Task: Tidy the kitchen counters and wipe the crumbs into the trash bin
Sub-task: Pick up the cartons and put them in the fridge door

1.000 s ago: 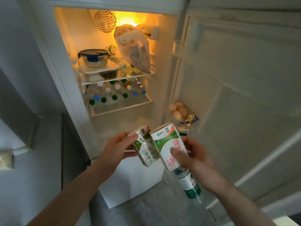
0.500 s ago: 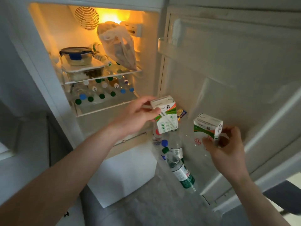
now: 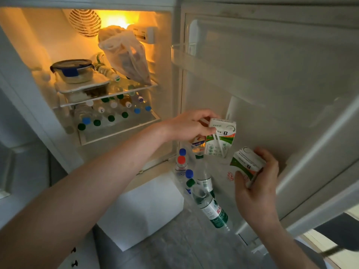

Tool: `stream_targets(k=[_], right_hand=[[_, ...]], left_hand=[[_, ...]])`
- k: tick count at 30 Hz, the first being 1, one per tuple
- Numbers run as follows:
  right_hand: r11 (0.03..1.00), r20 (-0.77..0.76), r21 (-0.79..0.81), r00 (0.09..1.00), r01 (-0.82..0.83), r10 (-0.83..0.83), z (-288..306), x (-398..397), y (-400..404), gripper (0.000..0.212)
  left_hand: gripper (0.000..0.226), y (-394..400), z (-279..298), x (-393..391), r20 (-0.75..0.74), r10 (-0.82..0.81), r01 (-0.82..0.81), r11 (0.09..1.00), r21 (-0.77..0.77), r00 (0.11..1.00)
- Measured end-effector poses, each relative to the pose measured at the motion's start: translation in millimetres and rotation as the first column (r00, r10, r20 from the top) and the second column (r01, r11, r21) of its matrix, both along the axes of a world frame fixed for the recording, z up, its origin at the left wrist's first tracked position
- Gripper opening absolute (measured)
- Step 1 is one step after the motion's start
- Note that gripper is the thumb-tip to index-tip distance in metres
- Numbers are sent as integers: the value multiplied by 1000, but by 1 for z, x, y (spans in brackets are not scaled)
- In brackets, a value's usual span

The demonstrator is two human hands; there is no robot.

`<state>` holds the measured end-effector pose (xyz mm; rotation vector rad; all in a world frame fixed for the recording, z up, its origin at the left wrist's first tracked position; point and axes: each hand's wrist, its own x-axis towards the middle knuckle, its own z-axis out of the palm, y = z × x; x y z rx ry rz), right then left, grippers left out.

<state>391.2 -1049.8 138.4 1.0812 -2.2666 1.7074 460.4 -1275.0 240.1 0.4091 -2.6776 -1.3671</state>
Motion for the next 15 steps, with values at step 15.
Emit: stream_targets(k=[15], right_hand=[[1000,-32,2,1000,0,0,0,-3,-1,66]], left_hand=[[42,2,-6,-22,173,-169,188,977,-103,970]])
